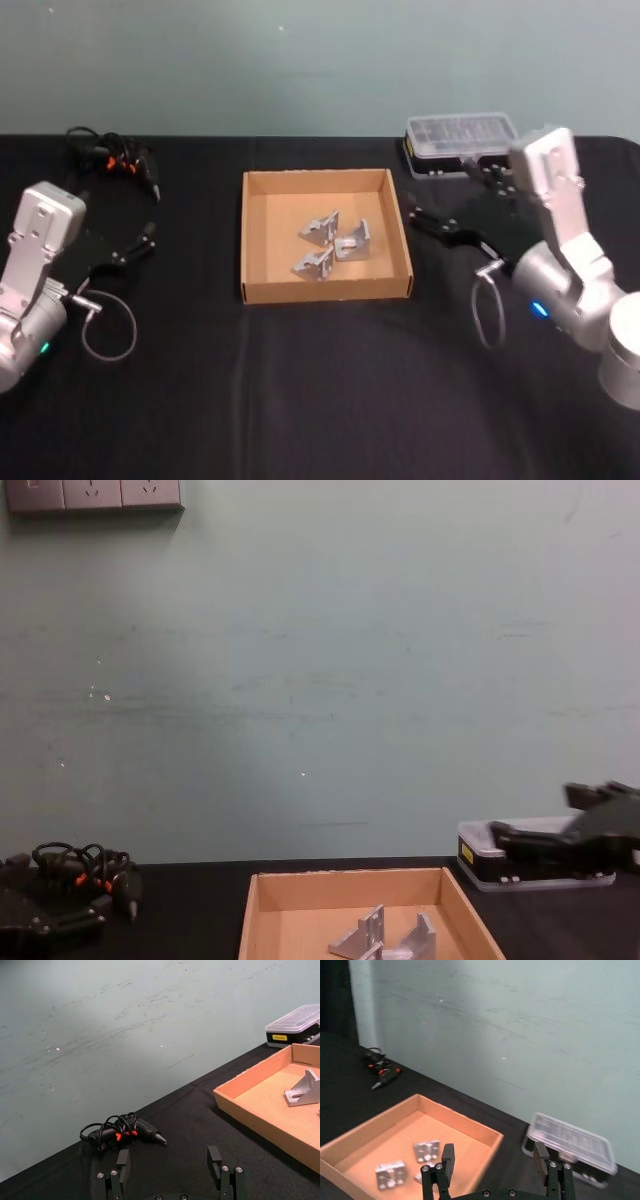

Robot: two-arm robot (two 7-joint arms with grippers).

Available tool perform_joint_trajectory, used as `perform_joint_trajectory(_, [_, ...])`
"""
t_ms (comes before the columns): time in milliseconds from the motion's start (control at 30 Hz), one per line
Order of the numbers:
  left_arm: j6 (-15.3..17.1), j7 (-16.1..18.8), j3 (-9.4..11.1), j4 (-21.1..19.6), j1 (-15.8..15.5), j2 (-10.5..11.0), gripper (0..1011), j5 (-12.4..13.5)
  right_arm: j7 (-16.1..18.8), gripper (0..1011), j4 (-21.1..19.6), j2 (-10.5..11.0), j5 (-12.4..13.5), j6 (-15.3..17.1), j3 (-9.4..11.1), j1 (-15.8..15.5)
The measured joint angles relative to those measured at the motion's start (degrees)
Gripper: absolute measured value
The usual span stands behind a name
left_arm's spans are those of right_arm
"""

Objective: Use one hand to pick up the angle iron from the table and place it into the box.

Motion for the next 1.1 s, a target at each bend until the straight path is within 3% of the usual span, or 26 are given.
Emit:
perform_joint_trajectory(333, [0.00,0.00,0.00,0.00,0.00,0.00,1012,0.00,-1.14,1004,0.51,0.19,0.95,-9.30,5.90,-7.02])
perform_joint_trajectory(1100, [0.00,0.00,0.00,0.00,0.00,0.00,1012,0.00,-1.15,1004,0.36,0.21,0.95,-8.48,5.43,-6.51])
